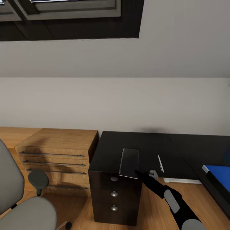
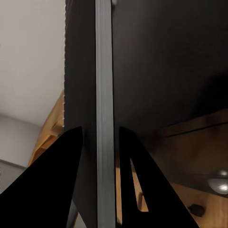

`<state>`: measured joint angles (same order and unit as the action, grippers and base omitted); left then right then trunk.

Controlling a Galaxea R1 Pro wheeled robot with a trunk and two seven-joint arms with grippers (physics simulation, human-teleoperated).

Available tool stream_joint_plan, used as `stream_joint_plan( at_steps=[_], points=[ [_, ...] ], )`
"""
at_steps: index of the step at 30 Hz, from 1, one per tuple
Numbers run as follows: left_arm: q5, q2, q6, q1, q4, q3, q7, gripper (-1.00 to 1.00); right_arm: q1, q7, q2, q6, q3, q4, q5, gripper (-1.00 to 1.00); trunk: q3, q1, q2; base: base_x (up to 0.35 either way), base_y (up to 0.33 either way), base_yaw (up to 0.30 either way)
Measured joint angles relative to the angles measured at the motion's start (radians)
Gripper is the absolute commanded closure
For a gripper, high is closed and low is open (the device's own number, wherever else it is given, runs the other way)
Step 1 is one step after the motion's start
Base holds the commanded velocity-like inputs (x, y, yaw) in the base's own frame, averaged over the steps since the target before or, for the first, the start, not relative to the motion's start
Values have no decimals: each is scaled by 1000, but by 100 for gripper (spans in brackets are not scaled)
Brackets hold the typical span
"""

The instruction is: In the bedroom, organize the workspace by keeping the computer under the desk, ensuring the monitor is on the desk, placing the keyboard on the desk next to the monitor, placing the mouse on the desk next to the keyboard, moving the folder from the swivel chair onto the desk next to the mouse, stacking the notebook on top of the folder with the pen on top of the notebook, and positioning the swivel chair next to the desk.

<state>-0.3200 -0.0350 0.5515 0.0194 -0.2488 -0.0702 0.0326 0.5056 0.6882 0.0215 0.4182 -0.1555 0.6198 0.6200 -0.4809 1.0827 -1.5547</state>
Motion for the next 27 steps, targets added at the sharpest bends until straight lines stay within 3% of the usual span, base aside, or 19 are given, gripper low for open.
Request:
stream_joint_plan(
  at_steps=[16, 27],
  points=[
    [0, -1, 0, 0, 0, 0, 0, -100, 0, 32, 2, -2, -7, 0, 2, 100, 50, -61, 112, 0, 0, 0],
    [-1, -1, -1, 0, 0, 0, 0, -100, 0, 142, 3, -8, -9, -2, 1, 100, 50, -61, 112, 0, 0, 0]
  ],
)
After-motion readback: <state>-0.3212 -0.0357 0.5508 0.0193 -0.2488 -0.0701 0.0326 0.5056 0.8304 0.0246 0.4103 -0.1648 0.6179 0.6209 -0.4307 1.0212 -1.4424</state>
